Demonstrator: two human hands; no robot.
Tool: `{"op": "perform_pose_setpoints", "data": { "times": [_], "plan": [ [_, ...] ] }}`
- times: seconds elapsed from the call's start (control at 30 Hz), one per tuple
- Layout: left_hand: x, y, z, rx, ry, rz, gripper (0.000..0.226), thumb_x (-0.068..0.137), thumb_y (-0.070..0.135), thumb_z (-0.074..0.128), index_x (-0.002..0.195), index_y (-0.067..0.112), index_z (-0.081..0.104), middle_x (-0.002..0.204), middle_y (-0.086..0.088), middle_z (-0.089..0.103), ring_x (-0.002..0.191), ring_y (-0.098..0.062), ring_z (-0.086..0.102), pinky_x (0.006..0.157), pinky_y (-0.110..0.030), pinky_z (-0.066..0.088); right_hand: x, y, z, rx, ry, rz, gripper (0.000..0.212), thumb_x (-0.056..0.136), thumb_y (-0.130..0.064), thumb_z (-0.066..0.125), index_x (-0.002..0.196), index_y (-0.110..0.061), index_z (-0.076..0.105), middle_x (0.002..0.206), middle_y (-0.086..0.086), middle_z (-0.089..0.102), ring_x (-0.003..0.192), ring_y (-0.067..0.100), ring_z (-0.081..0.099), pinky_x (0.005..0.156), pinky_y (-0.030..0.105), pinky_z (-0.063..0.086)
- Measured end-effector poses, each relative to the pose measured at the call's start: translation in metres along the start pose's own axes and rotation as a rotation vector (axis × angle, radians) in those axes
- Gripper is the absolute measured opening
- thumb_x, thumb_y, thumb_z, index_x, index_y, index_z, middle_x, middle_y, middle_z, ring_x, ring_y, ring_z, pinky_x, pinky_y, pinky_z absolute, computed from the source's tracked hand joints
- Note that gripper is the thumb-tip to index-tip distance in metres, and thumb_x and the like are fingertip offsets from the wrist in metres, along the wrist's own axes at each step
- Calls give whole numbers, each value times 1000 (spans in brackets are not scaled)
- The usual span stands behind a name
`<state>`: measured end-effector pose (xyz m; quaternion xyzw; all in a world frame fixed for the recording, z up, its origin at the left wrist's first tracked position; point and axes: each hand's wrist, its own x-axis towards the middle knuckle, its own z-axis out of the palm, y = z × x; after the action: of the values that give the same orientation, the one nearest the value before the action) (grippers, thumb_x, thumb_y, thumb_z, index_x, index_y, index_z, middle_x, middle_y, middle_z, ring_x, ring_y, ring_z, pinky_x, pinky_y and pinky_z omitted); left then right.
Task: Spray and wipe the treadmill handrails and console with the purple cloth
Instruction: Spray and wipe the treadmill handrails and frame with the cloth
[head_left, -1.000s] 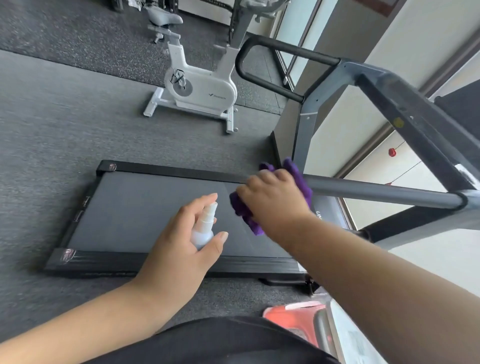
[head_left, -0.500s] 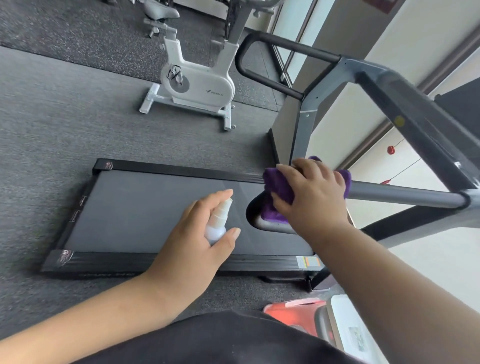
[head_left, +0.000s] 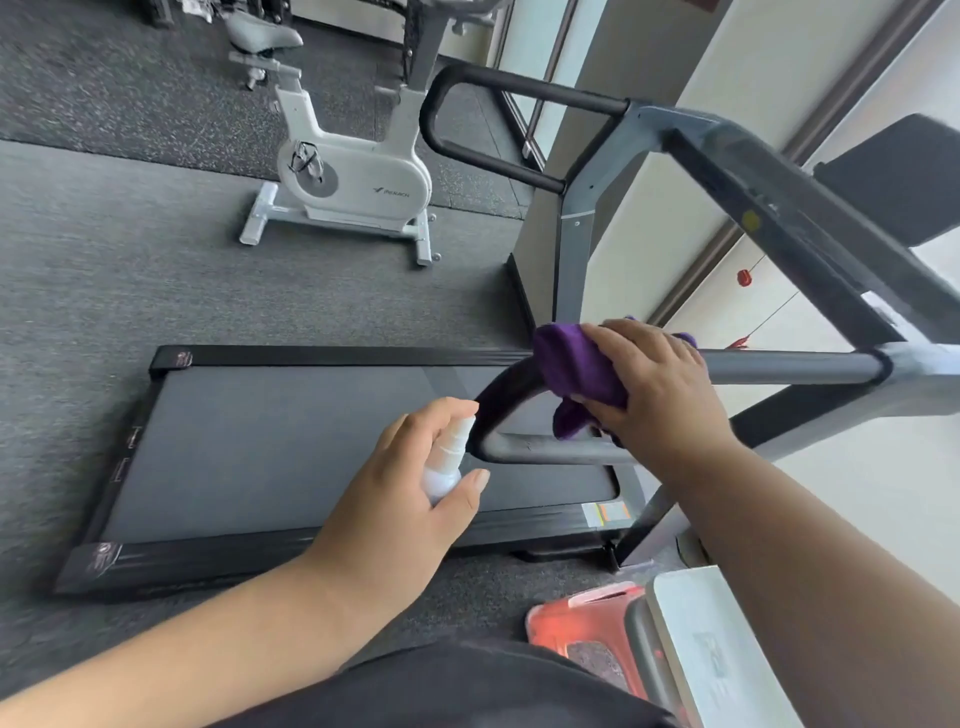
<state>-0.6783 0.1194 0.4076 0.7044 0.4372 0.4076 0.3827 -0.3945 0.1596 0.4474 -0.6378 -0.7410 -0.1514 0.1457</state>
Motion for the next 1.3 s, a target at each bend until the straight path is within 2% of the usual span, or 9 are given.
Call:
{"op": "perform_pose_setpoints", "data": {
  "times": [0.1, 0.17, 0.23, 0.4, 0.5, 0.63, 0.8, 1.13, 1.3],
  "plan": [
    [-6, -1, -3, -21, -20, -58, 52, 86, 41, 64, 118, 72, 36, 120, 33, 50, 92, 4, 59, 63, -19, 47, 0, -9, 2, 63, 66, 25, 67, 80, -50, 75, 139, -25, 54, 134, 0, 57, 122, 30, 52, 105, 47, 36],
    [-8, 2, -3, -35, -10, -62, 53, 87, 38, 65, 118, 71, 37, 121, 34, 50, 104, 3, 57, 74, -18, 47, 0, -26, 4, 53, 95, 46, 63, 84, -57, 66, 137, -26, 55, 133, -1, 57, 127, 30, 48, 108, 49, 33],
    [-7, 8, 0, -48, -9, -48, 54, 88, 34, 67, 118, 68, 38, 122, 34, 50, 112, 4, 54, 84, -6, 40, 2, -43, 7, 31, 94, 37, 60, 84, -59, 64, 135, -27, 58, 132, -1, 57, 129, 32, 46, 109, 50, 31],
    [1, 23, 11, -44, -50, -30, 55, 88, 34, 68, 121, 67, 37, 125, 30, 50, 102, 5, 56, 81, -18, 45, 9, -44, 2, 21, 50, -82, 59, 81, -56, 69, 133, -28, 60, 129, -2, 60, 123, 30, 51, 102, 45, 35],
    [1, 25, 13, -48, -59, -48, 52, 87, 37, 66, 120, 66, 38, 124, 28, 52, 106, 2, 56, 86, -20, 44, 0, -12, -7, 54, -5, 5, 63, 84, -56, 67, 140, -29, 53, 136, -4, 56, 126, 26, 50, 107, 42, 33],
    [-4, 29, 13, -75, -64, -79, 49, 82, 45, 62, 118, 69, 39, 123, 35, 51, 107, 5, 55, 81, -17, 42, -13, 10, -12, 83, 23, 119, 62, 85, -52, 66, 141, -28, 52, 138, -3, 55, 131, 28, 46, 112, 47, 32],
    [-7, 31, 14, -84, -80, -87, 49, 83, 42, 63, 118, 67, 40, 123, 31, 52, 111, 0, 55, 85, -19, 40, -6, -17, -7, 8, -20, 138, 64, 85, -58, 62, 142, -31, 48, 137, -4, 54, 136, 31, 38, 116, 50, 23],
    [-2, 40, 40, -23, -143, -72, 54, 84, 37, 67, 120, 67, 40, 122, 34, 53, 111, 4, 54, 82, 2, 35, 18, -49, -3, -21, -94, -53, 57, 83, -62, 63, 134, -37, 56, 130, -7, 57, 125, 27, 47, 101, 45, 35],
    [4, 50, 55, 33, -169, -37, 52, 81, 42, 65, 118, 69, 40, 124, 33, 51, 113, 6, 53, 81, -5, 39, 16, -22, -8, 72, -125, -62, 61, 84, -62, 62, 139, -38, 49, 131, -11, 56, 122, 22, 50, 101, 41, 36]
  ]
}}
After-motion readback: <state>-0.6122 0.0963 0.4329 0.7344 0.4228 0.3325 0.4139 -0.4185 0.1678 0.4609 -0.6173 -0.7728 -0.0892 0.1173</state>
